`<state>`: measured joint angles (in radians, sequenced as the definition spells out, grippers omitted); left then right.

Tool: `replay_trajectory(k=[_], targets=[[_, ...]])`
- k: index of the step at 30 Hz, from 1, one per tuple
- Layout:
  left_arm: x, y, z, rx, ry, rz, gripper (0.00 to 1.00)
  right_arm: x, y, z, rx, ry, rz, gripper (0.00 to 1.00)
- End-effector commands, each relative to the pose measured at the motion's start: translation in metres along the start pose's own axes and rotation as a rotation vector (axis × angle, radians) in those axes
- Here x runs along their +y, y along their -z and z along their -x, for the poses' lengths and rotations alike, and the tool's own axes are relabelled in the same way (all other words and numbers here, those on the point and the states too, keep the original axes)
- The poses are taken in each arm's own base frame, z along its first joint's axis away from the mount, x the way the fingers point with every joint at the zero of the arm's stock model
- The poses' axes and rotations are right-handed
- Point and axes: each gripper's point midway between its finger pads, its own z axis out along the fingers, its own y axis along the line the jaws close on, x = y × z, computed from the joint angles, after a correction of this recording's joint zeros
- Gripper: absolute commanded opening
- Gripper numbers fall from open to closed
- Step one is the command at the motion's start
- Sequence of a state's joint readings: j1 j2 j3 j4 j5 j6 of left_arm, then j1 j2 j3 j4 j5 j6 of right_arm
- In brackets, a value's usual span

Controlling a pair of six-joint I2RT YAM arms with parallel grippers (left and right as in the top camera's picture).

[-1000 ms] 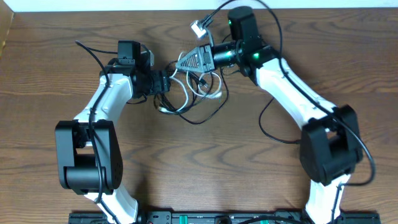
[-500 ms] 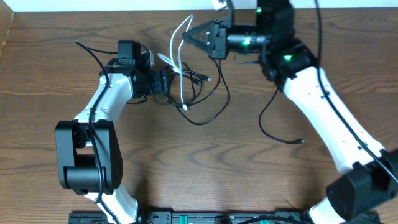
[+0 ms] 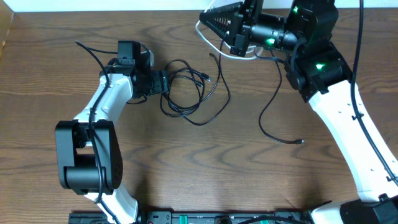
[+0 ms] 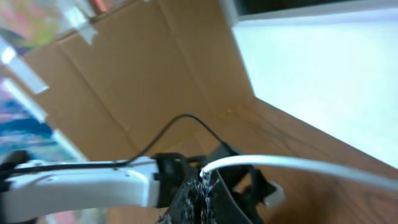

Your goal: Untangle cables

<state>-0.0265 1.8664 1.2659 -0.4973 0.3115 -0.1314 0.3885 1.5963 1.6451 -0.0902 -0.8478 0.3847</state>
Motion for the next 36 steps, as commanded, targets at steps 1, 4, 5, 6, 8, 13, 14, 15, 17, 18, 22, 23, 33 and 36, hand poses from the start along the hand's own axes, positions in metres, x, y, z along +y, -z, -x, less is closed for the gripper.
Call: replay_trajectory(k=[1, 4, 5, 6, 8, 13, 14, 15, 17, 18, 22, 23, 33, 36], targets=[[0.004, -0.003, -0.001, 0.008, 0.01, 0.012, 0.82, -0.033, 0.01, 0.005, -0.028, 0.025, -0.176, 0.01], [0.004, -0.003, -0.002, 0.008, 0.01, 0.012, 0.82, -0.063, 0.024, -0.002, -0.015, -0.03, -0.312, 0.01], [0.004, -0.003, -0.002, 0.008, 0.01, 0.012, 0.82, -0.071, 0.028, -0.004, -0.012, -0.044, -0.346, 0.01], [0.004, -0.003, -0.001, 0.008, 0.01, 0.012, 0.82, -0.081, 0.035, -0.006, -0.007, -0.061, -0.387, 0.01], [0.004, -0.003, -0.002, 0.008, 0.01, 0.012, 0.82, -0.094, 0.045, -0.011, 0.006, -0.09, -0.438, 0.01], [0.004, -0.003, -0.001, 0.008, 0.01, 0.012, 0.82, -0.125, 0.078, -0.018, 0.024, -0.159, -0.545, 0.01], [0.004, -0.003, -0.001, 0.008, 0.01, 0.012, 0.82, -0.132, 0.087, -0.019, 0.024, -0.174, -0.57, 0.01], [0.004, -0.003, -0.001, 0.008, 0.01, 0.012, 0.82, -0.139, 0.096, -0.02, 0.025, -0.19, -0.596, 0.01], [0.004, -0.003, -0.001, 0.008, 0.01, 0.012, 0.82, -0.15, 0.112, -0.023, 0.028, -0.22, -0.637, 0.01], [0.004, -0.003, -0.002, 0.008, 0.01, 0.012, 0.82, -0.155, 0.12, -0.026, 0.034, -0.244, -0.659, 0.01], [0.004, -0.003, -0.001, 0.008, 0.01, 0.012, 0.82, -0.167, 0.144, -0.054, 0.077, -0.435, -0.733, 0.01], [0.004, -0.003, -0.001, 0.008, 0.01, 0.012, 0.82, -0.168, 0.146, -0.059, 0.092, -0.447, -0.741, 0.03], [0.004, -0.003, -0.002, 0.008, 0.01, 0.012, 0.82, -0.169, 0.125, -0.121, 0.262, -0.514, -0.755, 0.78], [0.004, -0.003, -0.002, 0.008, 0.01, 0.012, 0.82, -0.172, 0.116, -0.144, 0.31, -0.522, -0.77, 0.81]])
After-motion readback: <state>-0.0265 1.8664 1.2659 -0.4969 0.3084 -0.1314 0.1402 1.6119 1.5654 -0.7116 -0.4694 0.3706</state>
